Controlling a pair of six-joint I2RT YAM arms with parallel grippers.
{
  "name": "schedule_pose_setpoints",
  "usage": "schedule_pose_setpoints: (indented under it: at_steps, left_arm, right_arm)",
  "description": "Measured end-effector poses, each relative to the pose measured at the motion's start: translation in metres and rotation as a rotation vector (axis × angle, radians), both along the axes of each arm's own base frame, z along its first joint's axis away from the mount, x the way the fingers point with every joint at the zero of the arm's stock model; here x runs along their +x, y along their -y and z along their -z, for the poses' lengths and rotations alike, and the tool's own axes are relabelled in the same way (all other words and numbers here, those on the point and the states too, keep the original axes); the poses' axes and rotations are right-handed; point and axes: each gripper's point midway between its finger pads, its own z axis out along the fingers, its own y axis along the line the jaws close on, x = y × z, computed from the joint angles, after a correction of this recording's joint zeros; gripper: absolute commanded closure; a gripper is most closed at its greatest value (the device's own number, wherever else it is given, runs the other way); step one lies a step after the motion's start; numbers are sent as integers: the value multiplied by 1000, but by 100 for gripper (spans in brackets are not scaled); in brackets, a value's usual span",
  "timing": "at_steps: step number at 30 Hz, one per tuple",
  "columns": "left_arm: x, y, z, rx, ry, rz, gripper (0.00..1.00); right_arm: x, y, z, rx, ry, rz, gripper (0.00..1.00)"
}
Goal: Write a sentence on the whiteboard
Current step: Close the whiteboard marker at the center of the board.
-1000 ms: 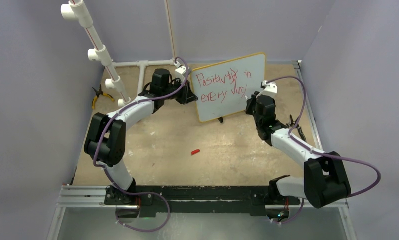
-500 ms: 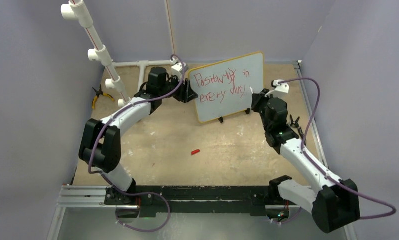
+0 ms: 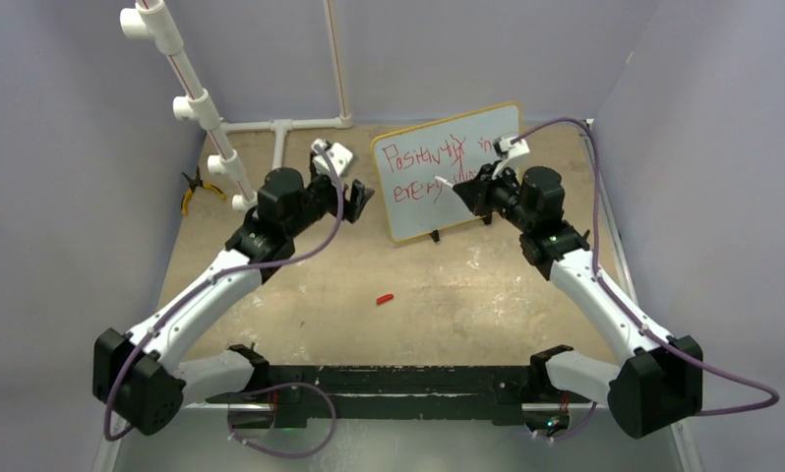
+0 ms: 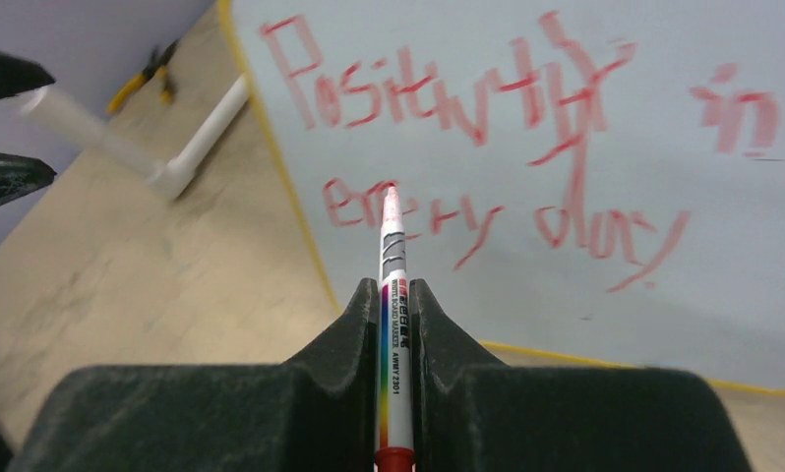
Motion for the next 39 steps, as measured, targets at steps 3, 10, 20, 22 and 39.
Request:
schedule_pose_setpoints:
  at_steps: [3,10,20,22,39]
  left_arm:
    - [-38,24,-8,29,71,126,36]
    - [-78,59,24,91,18,364,35]
    - [-146,96,83,253,-92,627,36]
    - [-148,94,89,269,-108,632,36]
    - [-144,90,108,314,-164,595,59]
  right_arm:
    - [-12,-26,13,-16,-68,-179,100]
    - [-64,-77,58,-37,-284,-520,100]
    - [-119,-115,63,-24,-380,-763,100]
    - [-121,-115,63,-21,-388,-773,100]
    - [-139,-117,59,-26,-426,-841,100]
